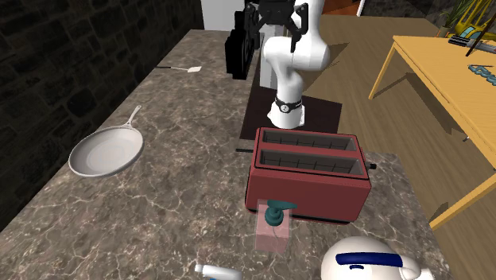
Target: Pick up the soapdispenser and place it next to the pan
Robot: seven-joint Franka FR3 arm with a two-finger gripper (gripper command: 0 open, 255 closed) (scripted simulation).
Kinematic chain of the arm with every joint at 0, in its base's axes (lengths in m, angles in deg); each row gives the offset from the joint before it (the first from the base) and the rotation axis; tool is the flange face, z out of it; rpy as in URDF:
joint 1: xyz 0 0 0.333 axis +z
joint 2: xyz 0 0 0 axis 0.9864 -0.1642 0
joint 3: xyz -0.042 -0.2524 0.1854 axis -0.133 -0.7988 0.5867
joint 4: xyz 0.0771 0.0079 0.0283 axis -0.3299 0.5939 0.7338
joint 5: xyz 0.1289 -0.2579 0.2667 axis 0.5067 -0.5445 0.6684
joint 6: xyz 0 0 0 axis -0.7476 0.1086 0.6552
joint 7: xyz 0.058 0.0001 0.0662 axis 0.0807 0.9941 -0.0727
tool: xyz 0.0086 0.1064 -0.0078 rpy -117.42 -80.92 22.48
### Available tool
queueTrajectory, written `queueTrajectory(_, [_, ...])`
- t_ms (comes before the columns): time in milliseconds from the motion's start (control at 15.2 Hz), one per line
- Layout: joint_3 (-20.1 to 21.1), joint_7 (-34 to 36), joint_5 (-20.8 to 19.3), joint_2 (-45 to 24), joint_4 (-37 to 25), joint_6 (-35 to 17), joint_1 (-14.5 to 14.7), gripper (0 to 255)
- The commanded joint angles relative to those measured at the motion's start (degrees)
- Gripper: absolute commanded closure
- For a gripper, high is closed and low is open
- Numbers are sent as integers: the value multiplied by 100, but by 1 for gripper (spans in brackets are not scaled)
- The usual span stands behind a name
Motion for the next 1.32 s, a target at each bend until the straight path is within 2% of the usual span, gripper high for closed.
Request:
queueTrajectory(0, [0,0,0,0,0,0,0,0])
queueTrajectory(594, [127,-66,290,-1511,-97,-1463,229,0])
queueTrajectory(1254, [272,-201,585,-3479,-934,-2654,465,0])
